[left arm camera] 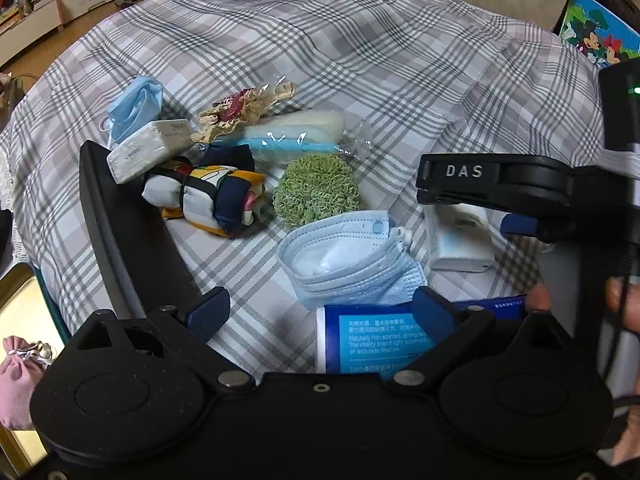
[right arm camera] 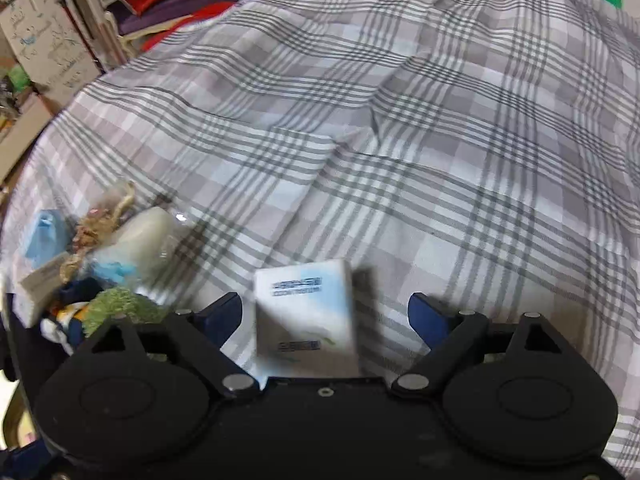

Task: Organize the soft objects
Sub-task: 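Close the right tool on the white tissue pack while the left tool grasps the blue mask, then carry the mask and tissue pack to the gold tray and release both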

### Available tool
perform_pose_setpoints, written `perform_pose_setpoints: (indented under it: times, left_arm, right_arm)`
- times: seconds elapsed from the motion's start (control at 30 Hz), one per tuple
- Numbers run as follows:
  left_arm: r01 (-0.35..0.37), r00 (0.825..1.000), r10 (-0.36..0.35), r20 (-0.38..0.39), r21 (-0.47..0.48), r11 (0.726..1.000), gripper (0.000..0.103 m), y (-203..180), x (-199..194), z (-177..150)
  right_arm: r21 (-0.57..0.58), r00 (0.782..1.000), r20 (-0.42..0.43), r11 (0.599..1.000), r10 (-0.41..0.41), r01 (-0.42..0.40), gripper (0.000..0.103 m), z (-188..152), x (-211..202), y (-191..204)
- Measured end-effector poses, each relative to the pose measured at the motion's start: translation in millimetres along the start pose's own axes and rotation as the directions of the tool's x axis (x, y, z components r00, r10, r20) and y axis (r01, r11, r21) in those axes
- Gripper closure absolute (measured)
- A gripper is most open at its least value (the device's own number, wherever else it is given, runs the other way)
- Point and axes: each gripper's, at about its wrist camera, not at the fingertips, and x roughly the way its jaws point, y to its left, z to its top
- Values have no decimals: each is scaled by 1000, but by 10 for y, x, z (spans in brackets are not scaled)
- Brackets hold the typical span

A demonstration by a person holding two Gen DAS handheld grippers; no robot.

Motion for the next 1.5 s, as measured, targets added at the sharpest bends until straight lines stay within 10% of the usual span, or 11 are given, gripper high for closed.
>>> perform_pose_setpoints:
  times: [0.2, 0.33, 0.83, 1.5]
  left_arm:
    - [-7, 1000, 7, -12, 6, 1000, 8, -61, 98, 86]
    - [-4, 1000, 5, -25, 12, 1000, 8, -116, 179, 125]
    - [77, 994, -87, -72, -130, 989, 9, -79, 329, 236]
    - [87, 992, -94, -84, -77, 993, 46, -188, 278, 250]
  right_arm:
    - [-79, 998, -23, 995, -66, 64, 21, -58, 51, 111]
    - [-68, 991, -20, 989, -134, 132, 52, -59, 78, 46]
    - [-16, 995, 2, 995, -97, 97, 53, -65, 10, -97]
    - [-22, 996, 8, 996, -92, 92, 53, -68, 0, -106]
